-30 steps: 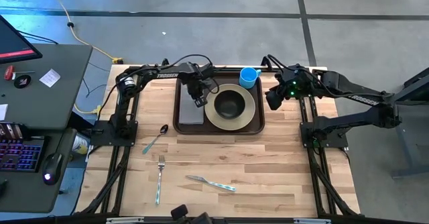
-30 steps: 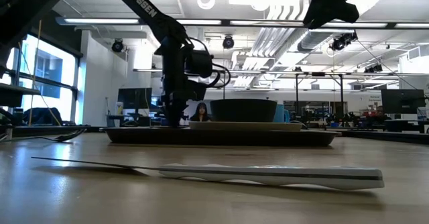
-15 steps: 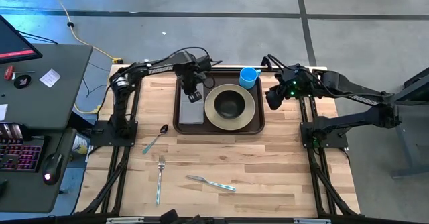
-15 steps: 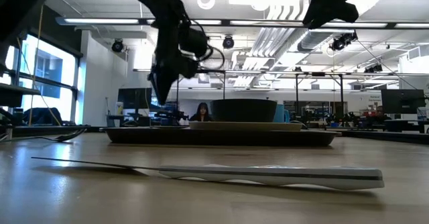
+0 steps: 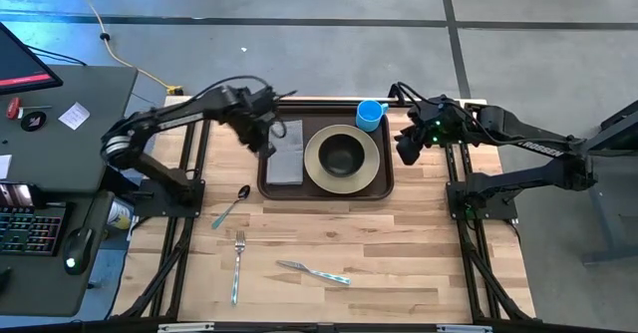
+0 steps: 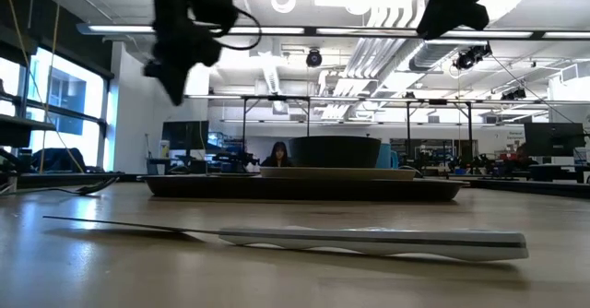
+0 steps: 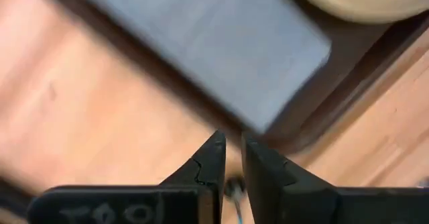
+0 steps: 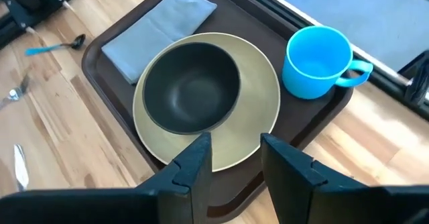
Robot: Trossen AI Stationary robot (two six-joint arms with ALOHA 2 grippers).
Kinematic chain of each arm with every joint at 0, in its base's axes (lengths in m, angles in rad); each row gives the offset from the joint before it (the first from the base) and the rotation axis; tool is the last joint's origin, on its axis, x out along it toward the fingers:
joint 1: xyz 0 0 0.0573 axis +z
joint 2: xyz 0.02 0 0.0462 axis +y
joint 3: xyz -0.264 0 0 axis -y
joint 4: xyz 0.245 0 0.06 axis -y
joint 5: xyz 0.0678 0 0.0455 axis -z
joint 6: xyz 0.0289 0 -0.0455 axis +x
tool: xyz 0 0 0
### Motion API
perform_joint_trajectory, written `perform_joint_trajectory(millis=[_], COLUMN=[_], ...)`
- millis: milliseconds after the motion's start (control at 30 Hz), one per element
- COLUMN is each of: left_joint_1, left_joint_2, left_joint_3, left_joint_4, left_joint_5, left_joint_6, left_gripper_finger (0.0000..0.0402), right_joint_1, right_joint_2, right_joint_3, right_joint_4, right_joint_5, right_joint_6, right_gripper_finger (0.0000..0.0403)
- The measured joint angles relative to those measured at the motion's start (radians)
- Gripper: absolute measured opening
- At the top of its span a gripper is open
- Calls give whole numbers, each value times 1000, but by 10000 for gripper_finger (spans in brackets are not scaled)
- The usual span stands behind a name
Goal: Set up tray
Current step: Put the blue spoon on the gray napkin to the left of the white plate
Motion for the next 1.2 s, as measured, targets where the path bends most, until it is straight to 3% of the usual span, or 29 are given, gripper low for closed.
perform_joint_trajectory(millis=[200, 467, 600, 767, 900, 1000, 1200], left_joint_1=[-96, -316, -426, -486, -493, -492, -490], left_joint_2=[-151, -194, -193, -194, -193, -193, -193], left_joint_3=[-211, -380, -464, -584, -653, -660, -661], left_joint_4=[-21, 18, 95, 143, 293, 353, 302], left_joint_5=[77, 90, 47, 21, 89, 102, 42], left_joint_6=[-147, -443, -552, -686, -723, -730, -733], left_gripper_finger=[102, 202, 227, 218, 199, 187, 169], right_joint_1=[-1, -26, -27, -26, -26, -26, -26], right_joint_2=[0, 8, 15, 15, 15, 15, 15], right_joint_3=[0, 0, 0, 0, 0, 0, 0], right_joint_4=[39, 79, 83, 76, 70, 69, 63], right_joint_5=[43, 38, 18, -16, -16, -18, -22], right_joint_6=[-89, -144, -144, -144, -144, -144, -139], right_gripper_finger=[119, 119, 119, 119, 119, 119, 119])
